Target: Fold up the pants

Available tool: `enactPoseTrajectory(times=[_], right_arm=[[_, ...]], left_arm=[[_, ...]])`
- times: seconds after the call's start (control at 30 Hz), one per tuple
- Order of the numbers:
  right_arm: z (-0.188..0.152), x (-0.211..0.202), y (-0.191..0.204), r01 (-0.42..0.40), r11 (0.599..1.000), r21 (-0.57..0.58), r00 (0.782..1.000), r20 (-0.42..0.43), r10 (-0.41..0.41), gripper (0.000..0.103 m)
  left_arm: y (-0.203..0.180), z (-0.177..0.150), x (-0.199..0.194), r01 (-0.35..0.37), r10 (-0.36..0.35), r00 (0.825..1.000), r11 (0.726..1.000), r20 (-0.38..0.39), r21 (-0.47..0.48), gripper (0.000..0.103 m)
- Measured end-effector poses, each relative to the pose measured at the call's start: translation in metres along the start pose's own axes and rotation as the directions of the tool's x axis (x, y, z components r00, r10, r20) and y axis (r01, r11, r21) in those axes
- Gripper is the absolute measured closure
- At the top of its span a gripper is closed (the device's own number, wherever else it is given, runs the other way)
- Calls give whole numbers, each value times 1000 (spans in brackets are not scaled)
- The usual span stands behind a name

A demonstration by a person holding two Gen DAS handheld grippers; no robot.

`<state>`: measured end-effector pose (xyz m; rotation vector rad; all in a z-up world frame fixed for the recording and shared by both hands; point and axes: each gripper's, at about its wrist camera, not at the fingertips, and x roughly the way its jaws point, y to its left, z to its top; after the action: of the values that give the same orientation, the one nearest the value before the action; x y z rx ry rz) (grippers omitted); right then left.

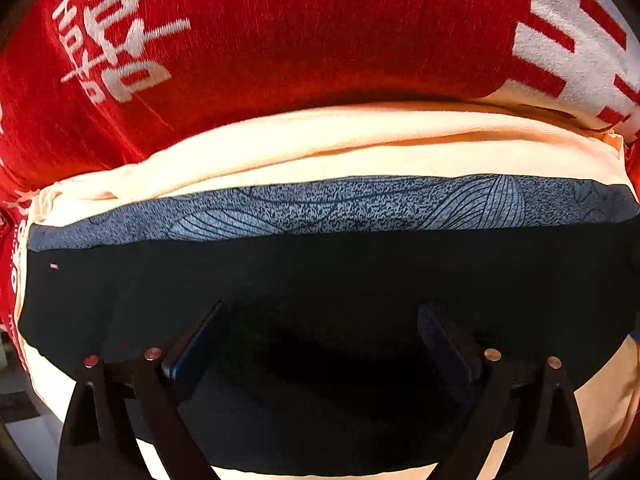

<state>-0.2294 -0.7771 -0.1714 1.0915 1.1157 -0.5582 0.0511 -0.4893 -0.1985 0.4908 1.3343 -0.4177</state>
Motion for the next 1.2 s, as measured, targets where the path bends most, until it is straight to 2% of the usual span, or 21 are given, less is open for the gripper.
enactPoseTrajectory(times=[0.03, 0.07, 0.1, 0.13, 0.23, 0.3, 0.37, 0.43, 0.5, 0.57, 0.7, 0.83, 1.2], right_arm=[[12, 9, 1, -11, 998, 56, 1000, -4, 12, 51], [15, 11, -6, -19, 995, 102, 1000, -3, 19, 60], [19, 9, -11, 3, 994, 106, 1000, 4, -4, 75], [11, 4, -11, 23, 997, 71, 1000, 16, -24, 81], [23, -27, 7, 4, 999, -51, 996, 93, 1, 88], [23, -29, 8, 39, 993, -111, 995, 91, -29, 88], [17, -7, 0, 69, 994, -87, 997, 44, -66, 87], [8, 6, -9, 109, 991, -77, 994, 9, -108, 77], [4, -4, -9, 140, 985, -103, 990, 44, -136, 66], [0, -22, -2, 200, 968, -153, 979, 81, -189, 63], [-12, -32, 15, 213, 955, -208, 977, 75, -201, 62], [-29, -14, 44, 222, 948, -227, 975, 66, -212, 62], [-84, 39, 151, 142, 926, -350, 990, 27, -142, 62]], left_arm=[[0, 0, 2, -1, 1, 1000, 1000, -1, -1, 7], [0, 0, 3, -6, 6, 1000, 1000, -7, -3, 7], [3, -1, 5, -6, 6, 1000, 1000, -10, -8, 7], [3, 0, 3, -3, 2, 1000, 1000, -8, -12, 7], [0, -1, -3, 4, -4, 1000, 1000, 17, 12, 7], [-3, -4, 2, -9, 9, 1000, 999, 9, 36, 7], [-5, -5, 8, -3, 3, 1000, 999, -1, 37, 7], [-1, -7, 9, 9, -9, 1000, 1000, 1, 20, 7], [6, -8, 5, 2, -2, 1000, 1000, 5, 16, 7], [18, -11, -1, -11, 10, 1000, 1000, 9, 23, 7], [48, -25, -4, -15, 15, 1000, 1000, -7, 2, 7], [63, -33, -7, -13, 13, 1000, 1000, -5, -23, 7], [138, -55, -16, 7, -6, 1000, 999, 25, -37, 7]])
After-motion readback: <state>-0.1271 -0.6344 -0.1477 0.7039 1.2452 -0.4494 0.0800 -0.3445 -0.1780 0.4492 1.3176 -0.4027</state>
